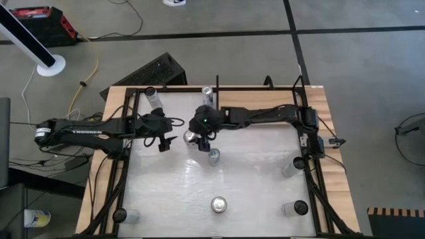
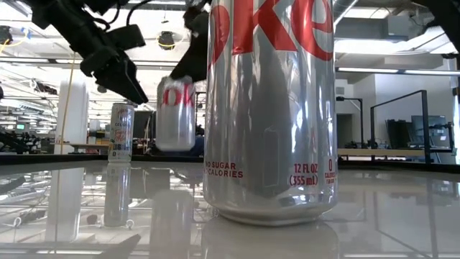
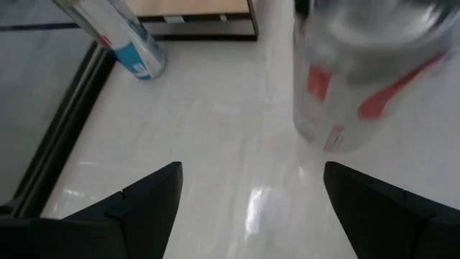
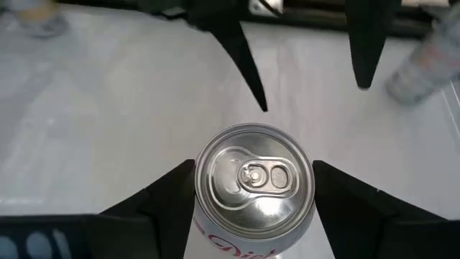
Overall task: Place canned beverage on shelf
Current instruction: Put the top red-silver soda can on the shelf
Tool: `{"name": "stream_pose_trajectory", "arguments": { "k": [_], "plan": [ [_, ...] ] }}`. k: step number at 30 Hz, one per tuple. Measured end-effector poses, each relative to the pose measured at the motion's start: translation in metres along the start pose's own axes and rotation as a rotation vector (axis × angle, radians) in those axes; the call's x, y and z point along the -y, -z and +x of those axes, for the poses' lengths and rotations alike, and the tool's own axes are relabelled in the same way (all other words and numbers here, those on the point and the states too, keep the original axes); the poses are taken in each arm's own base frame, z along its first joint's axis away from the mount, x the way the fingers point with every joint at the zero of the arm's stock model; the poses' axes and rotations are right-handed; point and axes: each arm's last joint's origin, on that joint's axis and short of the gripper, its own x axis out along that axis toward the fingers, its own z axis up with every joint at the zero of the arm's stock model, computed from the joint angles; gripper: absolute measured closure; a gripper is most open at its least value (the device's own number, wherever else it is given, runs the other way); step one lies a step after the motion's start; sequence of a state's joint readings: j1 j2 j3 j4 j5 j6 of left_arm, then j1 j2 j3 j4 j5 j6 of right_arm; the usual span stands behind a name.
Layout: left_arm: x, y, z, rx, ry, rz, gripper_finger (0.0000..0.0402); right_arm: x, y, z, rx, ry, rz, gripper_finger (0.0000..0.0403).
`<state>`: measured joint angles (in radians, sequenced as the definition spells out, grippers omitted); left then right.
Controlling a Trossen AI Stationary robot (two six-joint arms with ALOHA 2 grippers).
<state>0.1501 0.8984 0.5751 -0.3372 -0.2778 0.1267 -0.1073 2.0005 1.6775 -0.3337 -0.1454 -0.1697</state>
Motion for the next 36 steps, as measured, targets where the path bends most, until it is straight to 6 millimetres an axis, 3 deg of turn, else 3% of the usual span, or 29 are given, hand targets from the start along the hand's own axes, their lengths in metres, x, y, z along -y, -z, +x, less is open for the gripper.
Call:
{"name": "stream_pose_trajectory", "arguments": {
  "k": [6, 14, 17, 20, 22, 26, 31, 36],
  "plan": [
    [-0.004, -0.001, -0.014, 0.055, -0.015, -0.024, 0.0079, 0.001, -0.018, -0.047, 0.052, -0.075, -0.110, 0.0135],
    [-0.004, -0.002, -0.012, 0.054, -0.011, -0.021, 0.0079, 0.012, -0.039, -0.152, 0.138, 0.012, -0.149, 0.0135],
    [-0.003, -0.002, -0.010, 0.045, -0.009, -0.019, 0.0079, 0.017, -0.037, -0.196, 0.146, 0.049, -0.147, 0.0135],
    [-0.002, -0.002, -0.007, 0.035, -0.007, -0.018, 0.0079, 0.033, -0.027, -0.226, 0.123, 0.094, -0.114, 0.0135],
    [-0.002, -0.002, -0.006, 0.037, -0.006, -0.022, 0.0079, 0.050, -0.015, -0.232, 0.104, 0.142, -0.082, 0.0135],
    [-0.002, -0.005, -0.006, 0.069, 0.002, -0.050, 0.0079, 0.088, 0.022, -0.226, 0.050, 0.136, -0.001, 0.0135],
    [-0.001, -0.006, -0.006, 0.081, 0.031, -0.065, 0.0079, 0.131, 0.066, -0.207, 0.068, 0.127, 0.058, 0.0135],
    [-0.001, -0.007, -0.006, 0.091, 0.030, -0.088, 0.0079, 0.163, 0.091, -0.184, 0.045, 0.156, 0.068, 0.0135]
  ]
}}
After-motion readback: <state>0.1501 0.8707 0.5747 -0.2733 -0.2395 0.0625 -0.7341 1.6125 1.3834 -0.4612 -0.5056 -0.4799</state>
